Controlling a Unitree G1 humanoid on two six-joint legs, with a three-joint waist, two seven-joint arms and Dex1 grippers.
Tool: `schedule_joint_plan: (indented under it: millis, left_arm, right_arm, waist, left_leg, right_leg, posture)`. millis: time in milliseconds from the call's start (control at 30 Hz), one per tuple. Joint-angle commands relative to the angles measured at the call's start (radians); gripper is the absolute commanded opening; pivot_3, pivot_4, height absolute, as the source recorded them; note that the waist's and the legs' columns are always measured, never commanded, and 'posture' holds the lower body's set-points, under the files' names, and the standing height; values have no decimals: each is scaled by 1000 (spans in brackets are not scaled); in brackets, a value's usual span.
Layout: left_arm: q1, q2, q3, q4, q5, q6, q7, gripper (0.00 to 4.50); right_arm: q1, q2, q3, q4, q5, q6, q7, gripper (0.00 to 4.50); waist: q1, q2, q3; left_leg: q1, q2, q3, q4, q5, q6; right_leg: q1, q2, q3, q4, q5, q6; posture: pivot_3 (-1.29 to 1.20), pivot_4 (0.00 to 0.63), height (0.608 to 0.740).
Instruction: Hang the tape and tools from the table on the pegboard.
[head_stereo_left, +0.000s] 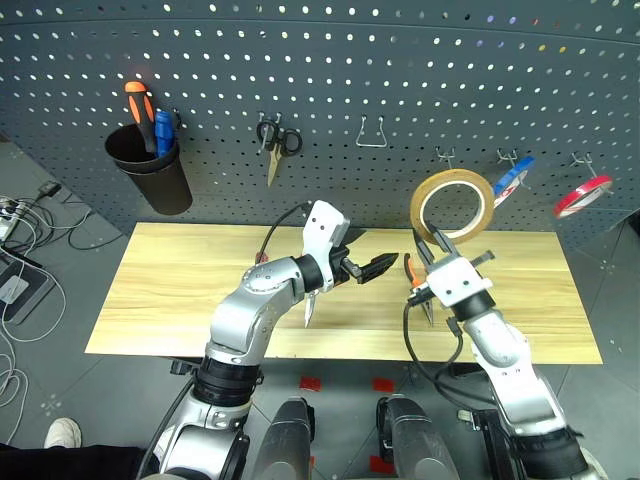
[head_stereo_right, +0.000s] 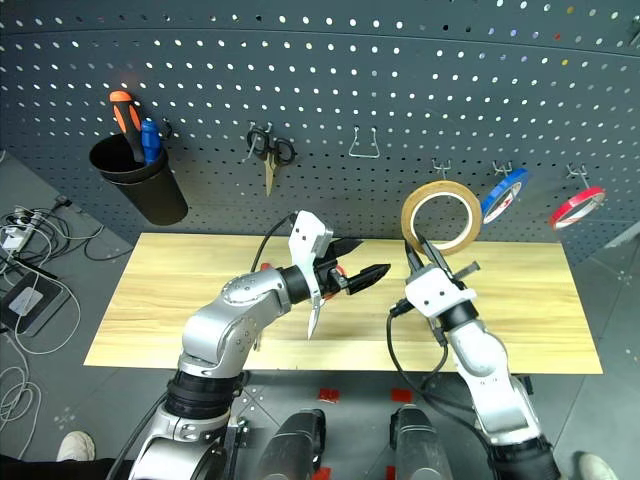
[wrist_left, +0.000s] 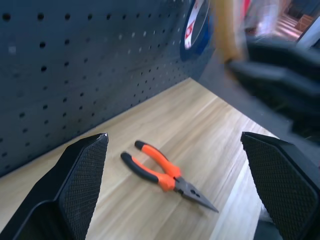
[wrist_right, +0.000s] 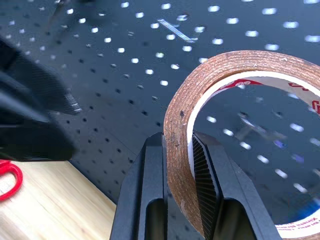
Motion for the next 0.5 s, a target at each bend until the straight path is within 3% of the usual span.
schedule_joint_plan:
  millis: [33,367,500]
  left_arm:
    - [-21,-2,-13,8,-7,-40,-5,4500]
    - [-1,-8,-16,-13,-20,-39,26,4500]
    - [-1,-6,-20,-15,-23,-38,27,4500]
  right_arm:
    - [-74,-8,-24,80,45,-61,20,439]
    - [-121,10,-86,198,147,-18,53,439]
    - [-92,23,-77,171,162,8,75,1701]
  waist:
    - [0,0,-1]
    - [4,0,-3]
    - [5,0,-5]
  left_leg:
    - [0,0,0,0,0,0]
    - [0,0,1,0,0,0]
    - [0,0,1,0,0,0]
  right_leg:
    - [0,0,0,0,0,0]
    - [0,0,0,1,0,0]
    - [0,0,0,1,0,0]
  posture:
    - [92,202,740]
    - [111,206,740]
    - [105,207,740]
